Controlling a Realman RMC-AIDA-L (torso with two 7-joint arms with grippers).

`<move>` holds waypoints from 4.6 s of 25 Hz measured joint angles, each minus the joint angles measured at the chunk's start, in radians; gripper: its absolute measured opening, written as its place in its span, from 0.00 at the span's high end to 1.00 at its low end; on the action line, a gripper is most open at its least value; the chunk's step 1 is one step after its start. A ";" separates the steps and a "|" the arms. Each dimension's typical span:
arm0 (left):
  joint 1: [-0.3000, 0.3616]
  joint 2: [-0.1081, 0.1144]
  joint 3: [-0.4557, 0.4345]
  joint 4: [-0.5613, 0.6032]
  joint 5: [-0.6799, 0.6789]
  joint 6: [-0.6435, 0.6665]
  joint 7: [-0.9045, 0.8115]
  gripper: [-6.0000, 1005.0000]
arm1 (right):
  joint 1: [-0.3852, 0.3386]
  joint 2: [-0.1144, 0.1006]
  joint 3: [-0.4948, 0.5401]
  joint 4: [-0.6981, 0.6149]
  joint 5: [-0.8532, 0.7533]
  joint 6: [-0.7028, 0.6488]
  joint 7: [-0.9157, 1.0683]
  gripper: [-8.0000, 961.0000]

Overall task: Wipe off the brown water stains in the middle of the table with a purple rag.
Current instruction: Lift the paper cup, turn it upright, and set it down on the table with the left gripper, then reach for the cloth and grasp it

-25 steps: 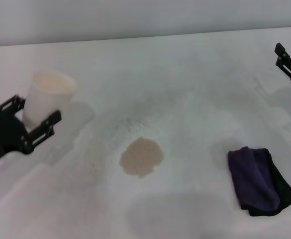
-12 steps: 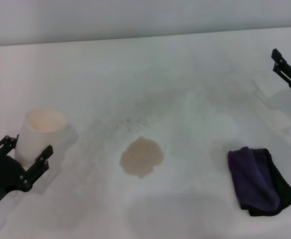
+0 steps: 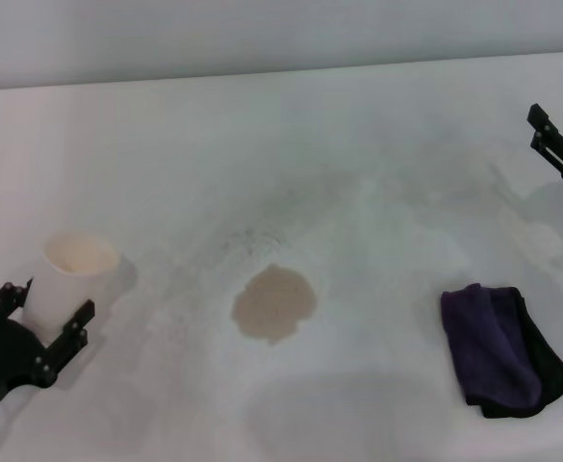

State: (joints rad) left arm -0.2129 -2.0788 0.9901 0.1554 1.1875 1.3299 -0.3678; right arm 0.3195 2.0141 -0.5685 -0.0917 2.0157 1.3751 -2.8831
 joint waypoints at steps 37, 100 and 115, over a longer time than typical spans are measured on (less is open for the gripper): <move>0.064 -0.009 -0.005 -0.161 -0.064 0.052 0.218 0.27 | -0.002 0.000 0.003 0.009 0.002 0.002 0.007 0.13; 0.150 0.011 -0.007 -0.068 -0.660 0.235 0.212 0.11 | 0.167 -0.001 -0.796 -1.438 -1.605 0.266 2.677 0.24; 0.119 0.033 -0.007 -0.042 -0.672 0.212 0.220 0.11 | 0.117 0.010 -1.012 -1.386 -1.583 0.303 2.887 0.25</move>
State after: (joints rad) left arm -0.0940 -2.0461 0.9832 0.1135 0.5158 1.5421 -0.1475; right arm 0.4365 2.0244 -1.5801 -1.4774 0.4327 1.6777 0.0038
